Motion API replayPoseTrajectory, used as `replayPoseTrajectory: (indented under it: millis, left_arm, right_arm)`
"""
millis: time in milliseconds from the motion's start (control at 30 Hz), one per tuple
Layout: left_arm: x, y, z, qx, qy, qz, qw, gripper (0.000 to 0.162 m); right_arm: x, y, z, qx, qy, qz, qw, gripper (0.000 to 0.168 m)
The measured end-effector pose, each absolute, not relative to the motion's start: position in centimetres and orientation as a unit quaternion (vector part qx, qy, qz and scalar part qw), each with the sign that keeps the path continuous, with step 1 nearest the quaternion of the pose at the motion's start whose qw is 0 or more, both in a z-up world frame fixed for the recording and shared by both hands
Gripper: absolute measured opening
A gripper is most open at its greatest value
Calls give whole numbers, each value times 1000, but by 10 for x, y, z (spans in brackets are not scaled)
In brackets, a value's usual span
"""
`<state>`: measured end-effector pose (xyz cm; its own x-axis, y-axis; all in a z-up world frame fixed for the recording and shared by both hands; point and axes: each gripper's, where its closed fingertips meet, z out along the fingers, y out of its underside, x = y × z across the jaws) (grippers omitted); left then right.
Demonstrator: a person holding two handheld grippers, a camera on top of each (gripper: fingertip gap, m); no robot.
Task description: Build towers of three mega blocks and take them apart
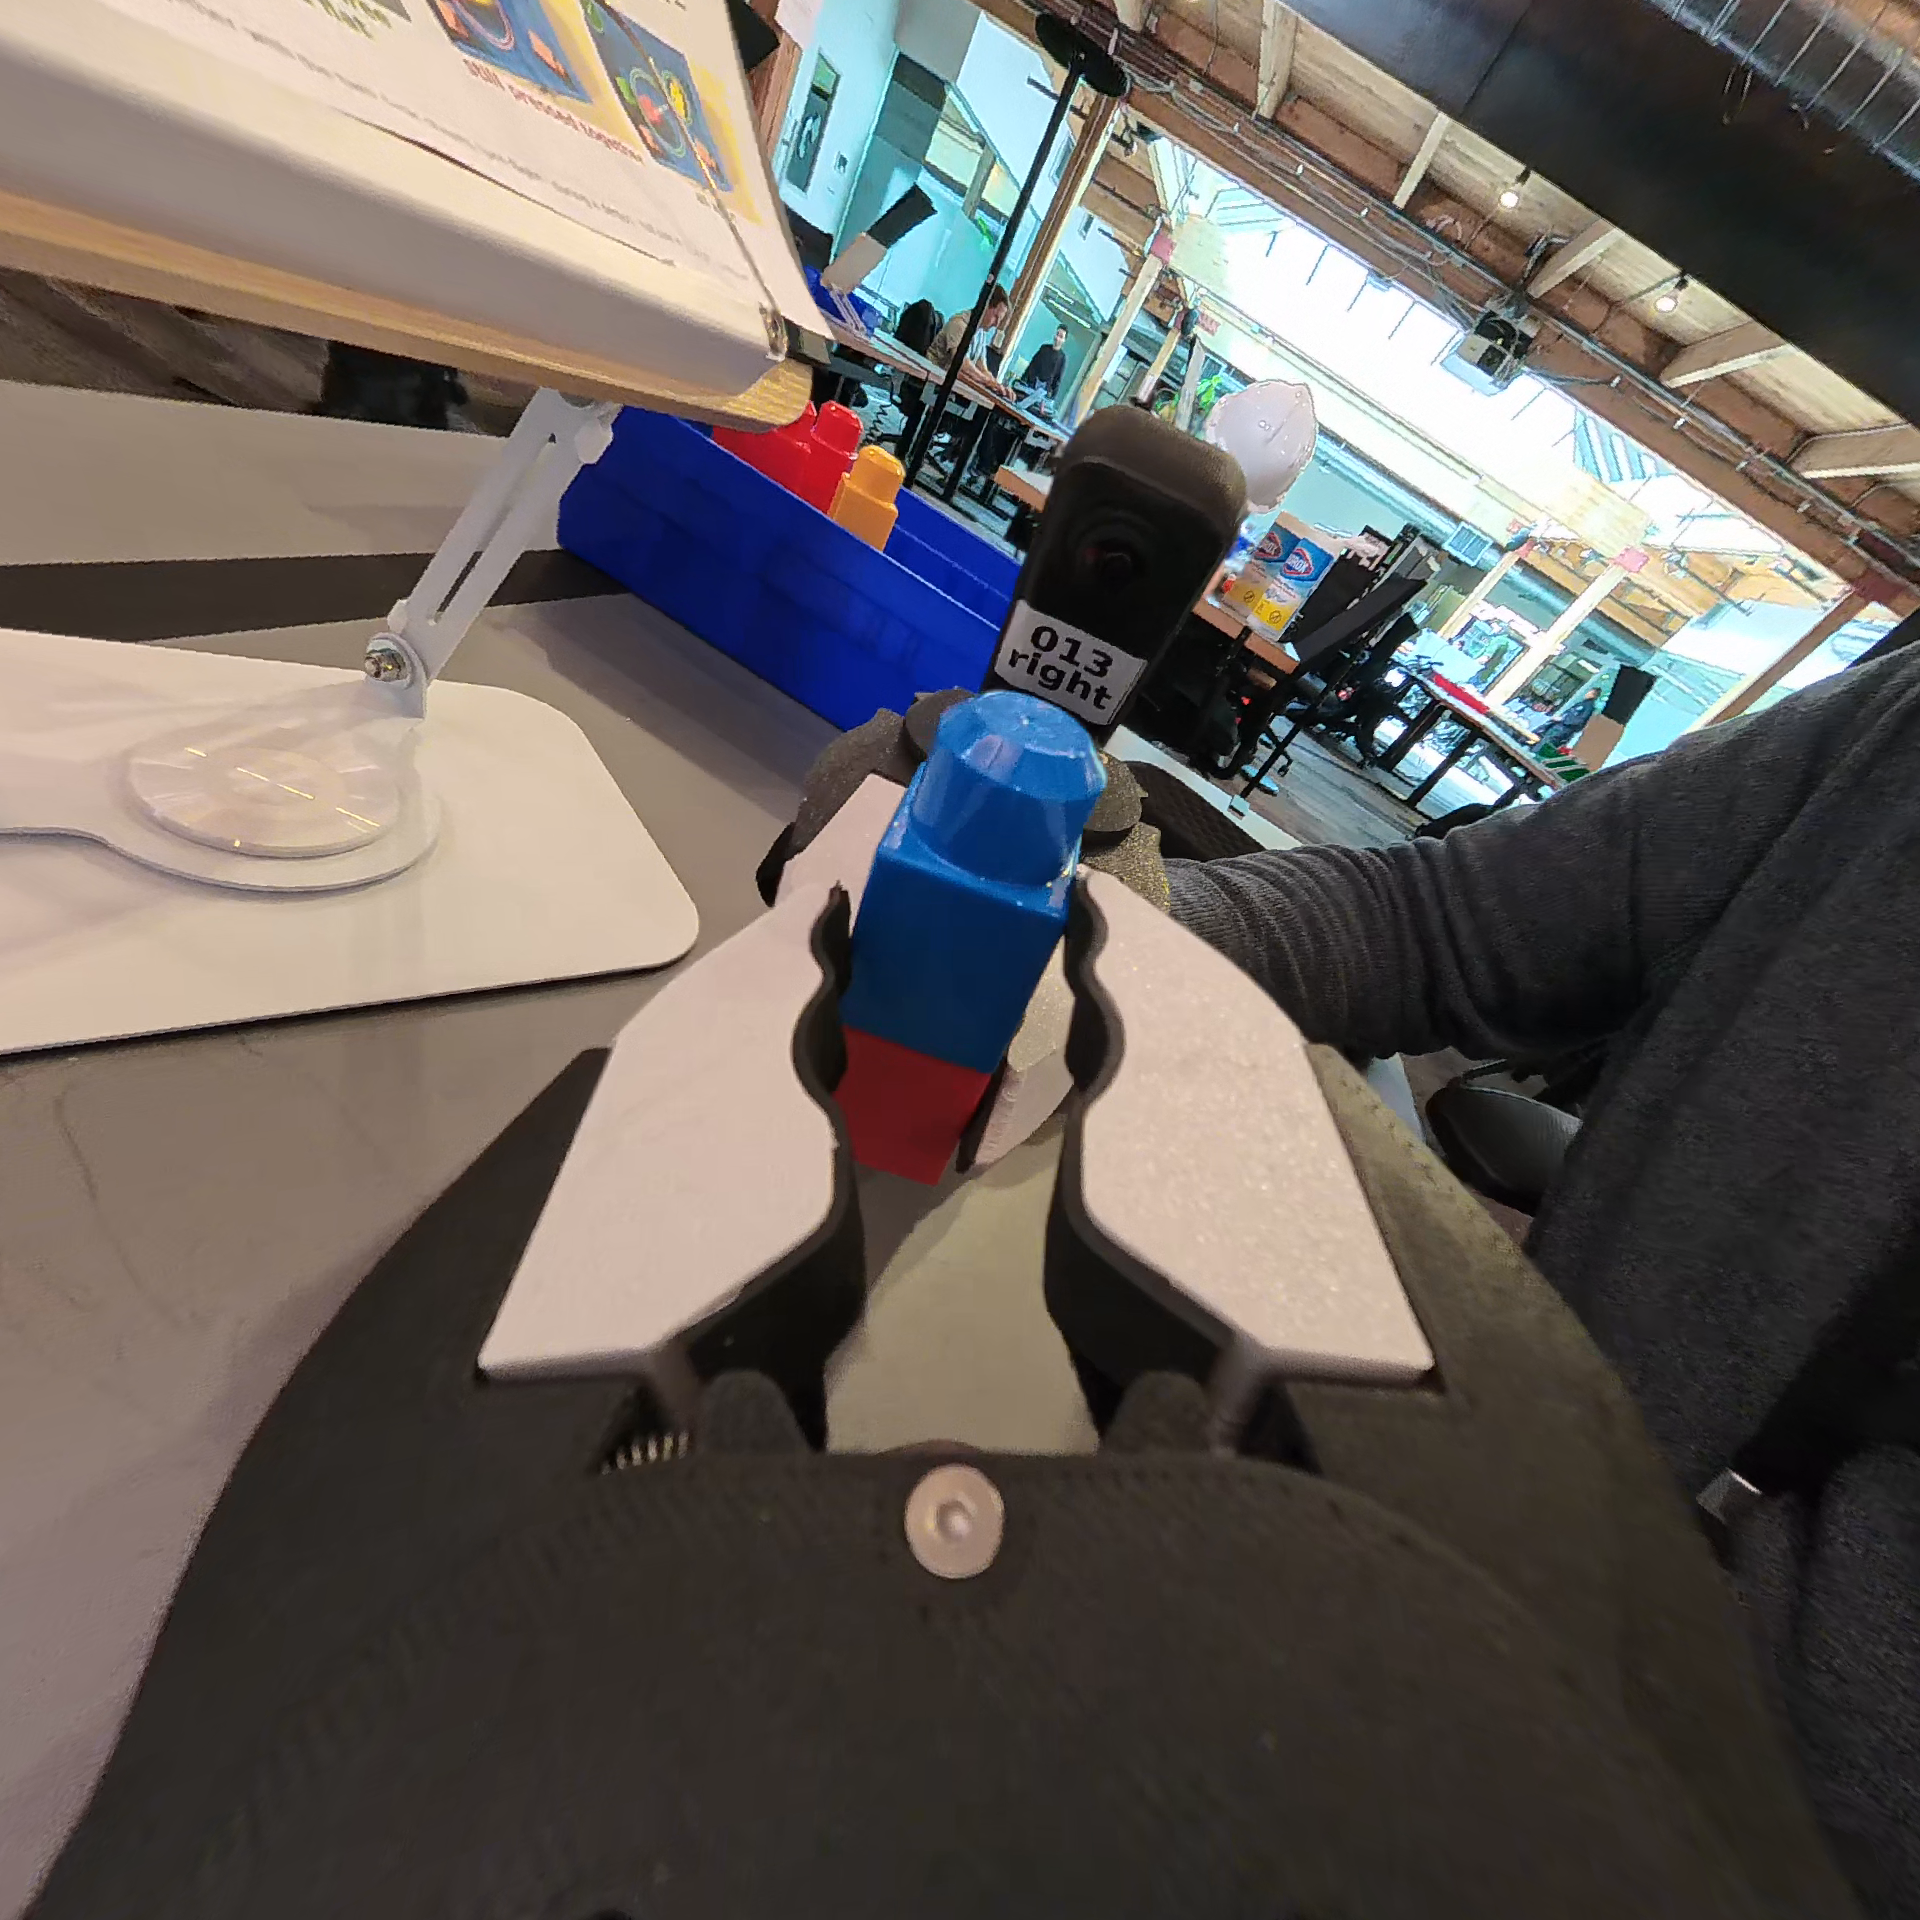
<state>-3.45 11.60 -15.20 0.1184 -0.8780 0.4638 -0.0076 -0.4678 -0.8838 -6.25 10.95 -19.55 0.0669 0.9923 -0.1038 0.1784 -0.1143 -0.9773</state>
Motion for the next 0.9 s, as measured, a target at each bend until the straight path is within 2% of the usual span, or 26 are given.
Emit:
replayPoseTrajectory:
  millis: [167, 267, 567, 700, 900]
  left_arm:
    - [-37, 117, -149, -637, 354, -564, 389, 43]
    - [-38, 118, -148, -637, 366, -550, 399, 36]
    - [-38, 118, -148, -644, 382, -523, 408, 35]
    - [-39, 117, -141, -640, 393, -509, 422, 43]
    - [-35, 120, -143, -650, 420, -469, 426, 35]
  right_arm:
    - [-62, 109, -193, -580, -497, 475, 437, 36]
    - [-61, 110, -193, -581, -494, 478, 436, 36]
    - [-61, 109, -193, -579, -495, 478, 437, 36]
    - [-61, 110, -192, -580, -494, 480, 436, 36]
    - [-62, 109, -193, -578, -498, 478, 435, 36]
